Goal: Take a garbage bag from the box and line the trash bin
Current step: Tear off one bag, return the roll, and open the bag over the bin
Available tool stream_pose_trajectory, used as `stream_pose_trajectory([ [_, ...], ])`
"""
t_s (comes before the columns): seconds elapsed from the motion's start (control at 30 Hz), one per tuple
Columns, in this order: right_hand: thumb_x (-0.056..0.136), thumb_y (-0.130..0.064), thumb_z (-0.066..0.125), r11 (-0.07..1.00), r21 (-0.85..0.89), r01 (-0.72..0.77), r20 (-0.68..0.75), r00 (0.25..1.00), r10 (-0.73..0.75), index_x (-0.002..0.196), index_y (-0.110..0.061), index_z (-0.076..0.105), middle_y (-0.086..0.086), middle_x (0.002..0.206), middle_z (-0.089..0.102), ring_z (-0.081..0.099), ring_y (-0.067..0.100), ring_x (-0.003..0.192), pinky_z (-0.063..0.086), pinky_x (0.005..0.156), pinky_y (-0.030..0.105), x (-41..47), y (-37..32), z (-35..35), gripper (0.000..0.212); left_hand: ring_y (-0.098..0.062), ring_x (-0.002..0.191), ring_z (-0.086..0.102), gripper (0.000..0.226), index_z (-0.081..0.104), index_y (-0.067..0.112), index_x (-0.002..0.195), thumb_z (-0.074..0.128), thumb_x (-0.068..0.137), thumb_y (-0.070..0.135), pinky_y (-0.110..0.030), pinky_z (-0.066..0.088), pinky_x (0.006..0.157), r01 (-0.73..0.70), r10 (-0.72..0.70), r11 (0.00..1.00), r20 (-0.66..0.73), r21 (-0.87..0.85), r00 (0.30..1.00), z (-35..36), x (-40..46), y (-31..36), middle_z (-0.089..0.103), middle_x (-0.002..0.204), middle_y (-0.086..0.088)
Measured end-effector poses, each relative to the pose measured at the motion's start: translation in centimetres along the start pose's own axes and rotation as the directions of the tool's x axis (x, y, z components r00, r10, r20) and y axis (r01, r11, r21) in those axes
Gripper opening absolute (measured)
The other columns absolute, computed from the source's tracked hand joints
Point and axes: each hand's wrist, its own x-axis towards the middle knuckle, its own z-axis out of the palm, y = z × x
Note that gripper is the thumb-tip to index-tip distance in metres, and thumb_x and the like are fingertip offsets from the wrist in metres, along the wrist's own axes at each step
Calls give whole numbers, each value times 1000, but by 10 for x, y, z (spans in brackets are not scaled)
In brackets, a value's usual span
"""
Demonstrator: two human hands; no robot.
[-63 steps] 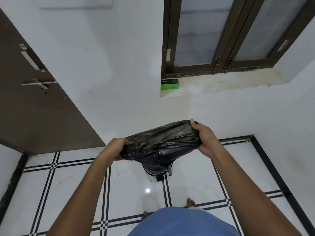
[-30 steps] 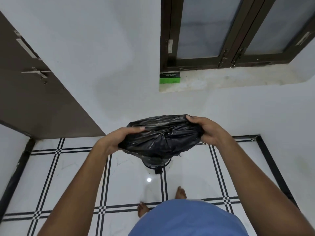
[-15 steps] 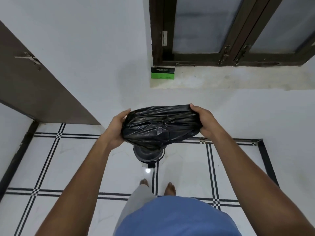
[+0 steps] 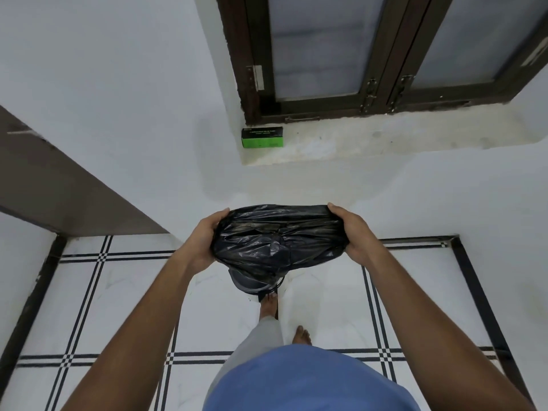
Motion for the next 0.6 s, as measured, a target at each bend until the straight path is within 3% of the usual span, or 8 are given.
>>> stream_pose_trajectory([
  [0.13, 105, -42, 72, 999, 39, 1, -20, 1000, -1, 116, -12, 85, 12, 119, 85, 80, 31, 112, 61, 108, 49, 5, 7, -7, 35, -32, 117, 76, 51, 74, 13, 141, 57, 107, 47, -46, 56, 102, 18, -18, 999, -5, 33, 1000, 1, 11, 3, 77, 138, -13],
  [0.23, 105, -42, 72, 998, 55, -4, -26, 1000, 6, 119, -11, 85, 12, 119, 84, 79, 31, 115, 59, 111, 50, 10, 12, -6, 36, -35, 125, 73, 51, 73, 13, 142, 57, 107, 46, -50, 53, 112, 27, -27, 999, 9, 44, 1000, 1, 20, 6, 76, 139, -15],
  [0.43, 108, -44, 66, 996, 91, -26, -32, 999, 29, 125, -12, 82, 10, 122, 84, 80, 28, 113, 62, 99, 43, 16, 20, 6, 39, -38, 135, 68, 49, 73, 14, 143, 51, 111, 44, -52, 47, 122, 55, -56, 998, 31, 43, 998, -3, 35, 5, 75, 141, -16],
  [0.6, 109, -44, 64, 996, 59, -64, -66, 996, 68, 126, -13, 81, 9, 120, 85, 80, 28, 113, 62, 98, 43, 29, 30, 28, 39, -36, 131, 72, 49, 74, 13, 141, 53, 111, 44, -49, 52, 117, 107, -107, 994, 20, 21, 994, -21, 43, -5, 77, 138, -14],
])
